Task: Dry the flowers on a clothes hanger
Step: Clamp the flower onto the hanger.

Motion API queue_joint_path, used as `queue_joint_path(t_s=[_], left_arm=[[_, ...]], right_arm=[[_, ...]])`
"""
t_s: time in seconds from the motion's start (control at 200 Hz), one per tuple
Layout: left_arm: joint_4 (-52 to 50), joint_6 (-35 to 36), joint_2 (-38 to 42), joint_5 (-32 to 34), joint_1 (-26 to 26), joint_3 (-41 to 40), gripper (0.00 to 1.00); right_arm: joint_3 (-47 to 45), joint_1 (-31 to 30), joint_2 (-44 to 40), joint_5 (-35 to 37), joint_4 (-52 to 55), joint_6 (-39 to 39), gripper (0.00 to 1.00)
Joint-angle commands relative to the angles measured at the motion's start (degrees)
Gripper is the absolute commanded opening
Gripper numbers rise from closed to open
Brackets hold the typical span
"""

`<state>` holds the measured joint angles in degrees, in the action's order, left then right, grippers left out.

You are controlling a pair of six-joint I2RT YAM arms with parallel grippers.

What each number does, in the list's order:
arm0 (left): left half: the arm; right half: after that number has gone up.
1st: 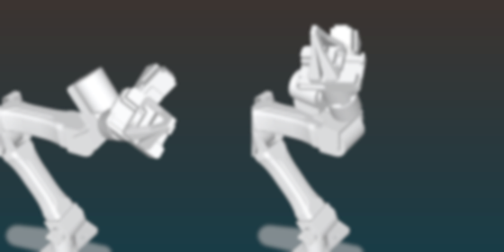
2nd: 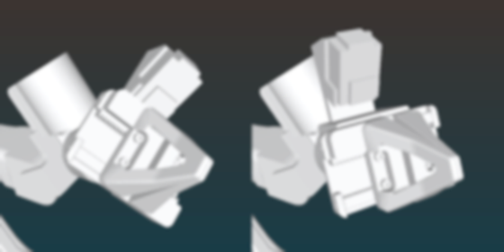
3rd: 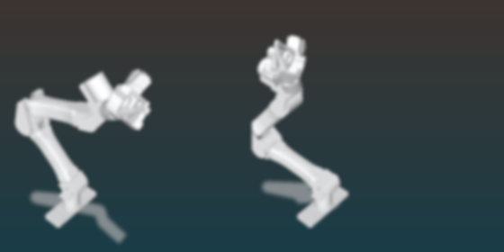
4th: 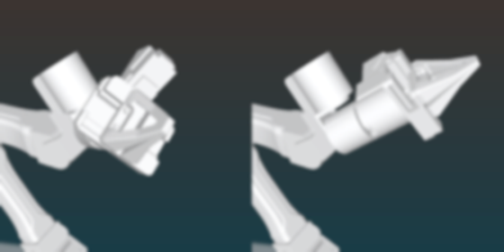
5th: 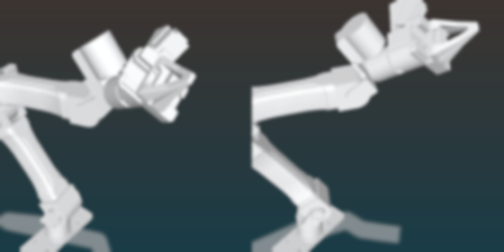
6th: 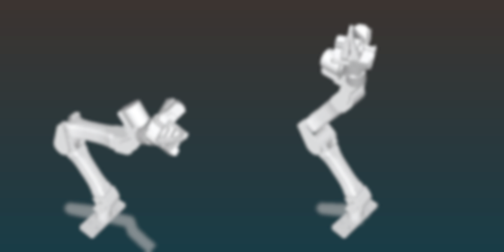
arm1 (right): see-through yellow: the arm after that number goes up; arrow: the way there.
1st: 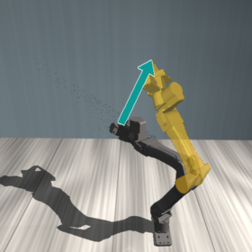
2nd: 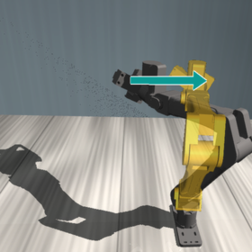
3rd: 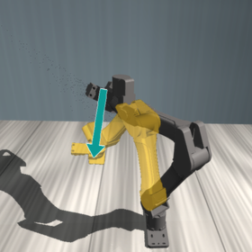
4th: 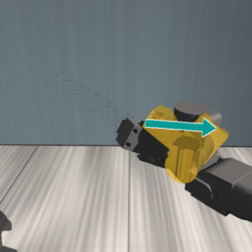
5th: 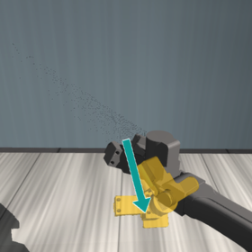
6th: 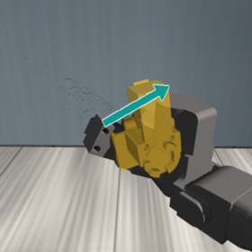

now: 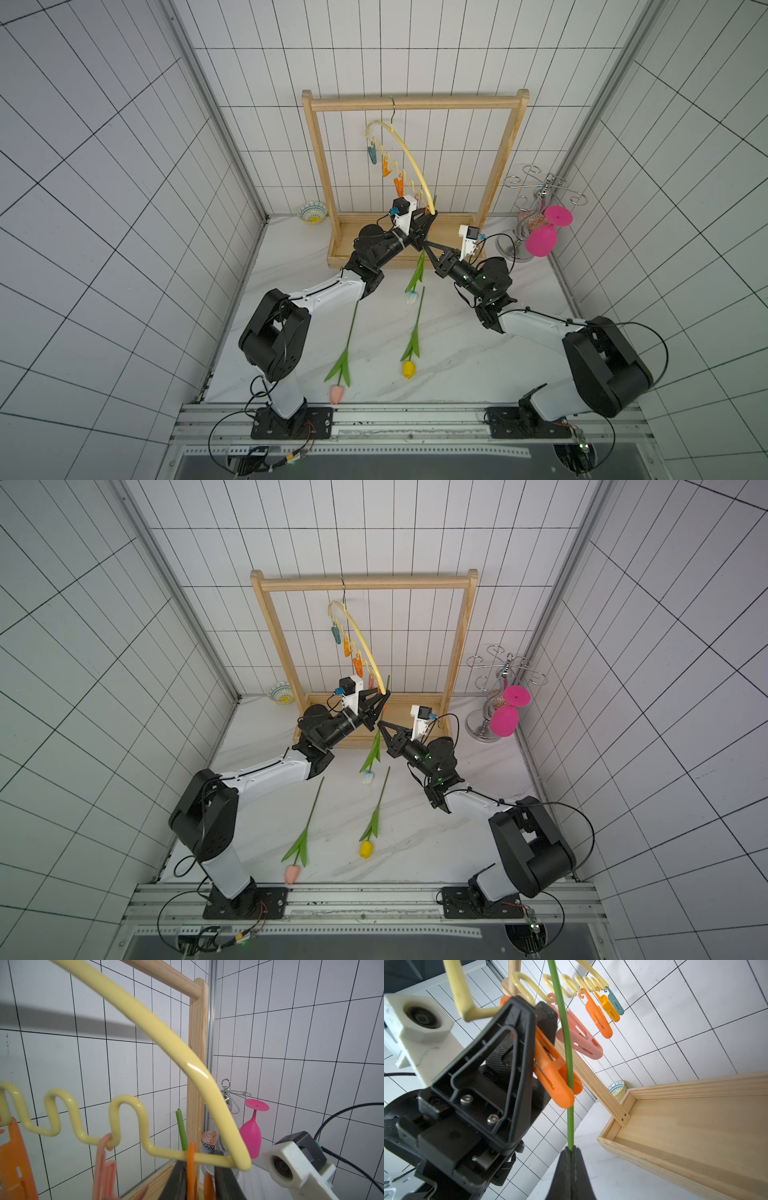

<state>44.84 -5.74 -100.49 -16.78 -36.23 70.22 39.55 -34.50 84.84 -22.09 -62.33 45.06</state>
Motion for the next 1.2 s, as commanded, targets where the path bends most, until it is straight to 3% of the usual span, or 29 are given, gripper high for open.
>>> queue_joint_path(t_s=[0.0,0.425,0.62,0.845,0.944,1.194], left_arm=[[1.2,-0.9,-1.4,-0.3,-0.2,-0.5,0.23],[2.7,-1.8,-2.0,0.1,-0.3,-1.2,0.24],[1.4,-1.1,-0.8,0.2,-0.3,-1.2,0.46],[-0.4,-0.9,1.8,-0.1,-0.4,-2.6,0.48],[-2.0,-0.3,3.5,0.6,-0.3,-3.8,0.5],[-9.0,-1.3,9.4,9.9,-0.4,-9.5,0.7]], right_arm=[[2.9,-0.5,-1.4,-1.3,0.9,-1.2,0.0],[5.9,-0.6,-1.3,-2.3,3.8,-1.2,0.0],[5.4,-0.8,-2.6,0.4,10.3,-6.5,0.02],[5.1,-1.0,-3.3,2.4,13.0,-8.8,0.04],[5.3,-1.0,-3.3,3.0,14.2,-9.5,0.15],[5.5,-1.0,-2.3,8.9,17.3,-12.2,0.17]])
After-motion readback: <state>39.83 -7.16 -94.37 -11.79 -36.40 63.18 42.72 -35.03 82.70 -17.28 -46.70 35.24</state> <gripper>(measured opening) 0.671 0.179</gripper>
